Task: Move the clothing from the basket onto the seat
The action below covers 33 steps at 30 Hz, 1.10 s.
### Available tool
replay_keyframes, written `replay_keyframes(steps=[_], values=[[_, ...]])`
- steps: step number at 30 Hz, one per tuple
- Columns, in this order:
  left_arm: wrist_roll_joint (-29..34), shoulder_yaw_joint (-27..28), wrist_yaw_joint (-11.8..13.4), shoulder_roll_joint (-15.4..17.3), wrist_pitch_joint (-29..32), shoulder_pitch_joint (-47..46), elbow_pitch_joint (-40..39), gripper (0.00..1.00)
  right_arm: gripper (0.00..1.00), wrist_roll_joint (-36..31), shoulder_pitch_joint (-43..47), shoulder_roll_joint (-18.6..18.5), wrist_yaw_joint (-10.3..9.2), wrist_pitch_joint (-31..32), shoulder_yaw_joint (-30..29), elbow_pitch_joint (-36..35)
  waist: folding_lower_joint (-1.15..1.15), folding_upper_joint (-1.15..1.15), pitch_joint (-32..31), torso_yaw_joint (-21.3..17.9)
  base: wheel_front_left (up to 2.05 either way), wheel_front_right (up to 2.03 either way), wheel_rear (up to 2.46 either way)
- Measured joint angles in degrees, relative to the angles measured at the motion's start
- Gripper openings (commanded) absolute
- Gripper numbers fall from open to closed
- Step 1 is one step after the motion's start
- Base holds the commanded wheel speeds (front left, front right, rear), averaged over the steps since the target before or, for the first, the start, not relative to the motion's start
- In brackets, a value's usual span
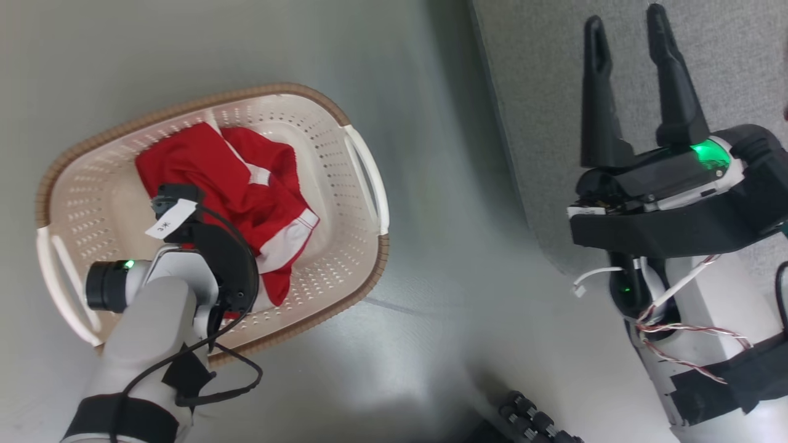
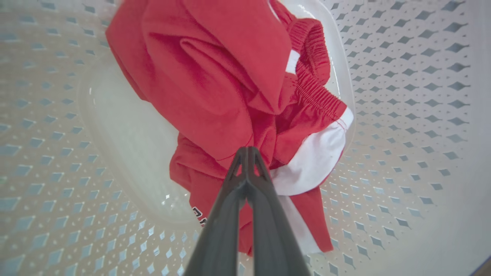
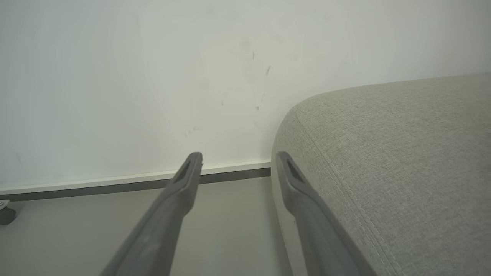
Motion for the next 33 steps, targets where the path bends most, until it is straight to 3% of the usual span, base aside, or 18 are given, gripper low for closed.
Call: replay_keyframes(steps=[14,15,16,17,18,19,33], values=[[-3.03,1.31,-2.63,-2.45,-8.25,1.17,0.49,0.0,1.0,-1.2,1.07,-4.21,1.01,-0.05,-1.14,4.42,0.0,0.0,-5.63,4.91,0.0,0.0,0.0],[-3.07,1.36,-2.9,-2.5,-8.84,1.59,0.51,0.13,1.0,-1.2,1.29,-4.38,1.02,-0.05,-1.14,4.88,0.0,0.0,-6.18,5.28,0.0,0.0,0.0],[-3.19,1.53,-3.05,-2.54,-9.54,2.0,0.51,0.35,1.0,-1.23,1.62,-4.55,1.05,-0.05,-1.13,5.31,0.0,0.0,-6.74,5.66,0.0,0.0,0.0],[-3.55,1.75,-3.11,-2.58,-10.23,2.46,0.48,0.42,1.0,-1.3,1.96,-4.66,1.32,-0.05,-1.09,5.78,0.0,0.0,-7.35,6.03,0.0,0.0,0.0],[-3.61,1.82,-3.5,-2.59,-10.72,2.8,0.49,0.91,1.0,-1.4,2.2,-4.76,1.46,-0.05,-1.02,6.17,0.0,0.0,-7.94,6.41,0.0,0.0,0.0],[-3.66,1.9,-3.56,-2.64,-11.44,3.07,0.47,1.0,1.0,-1.57,2.42,-4.83,1.46,-0.04,-0.94,6.55,0.0,0.0,-8.55,6.78,0.0,0.0,0.0],[-6.16,3.85,-4.81,-3.2,-21.4,7.59,-1.19,1.0,1.0,-1.66,5.8,-6.41,2.03,0.15,-0.64,10.89,0.01,-0.01,-17.9,11.49,0.0,0.0,0.0]])
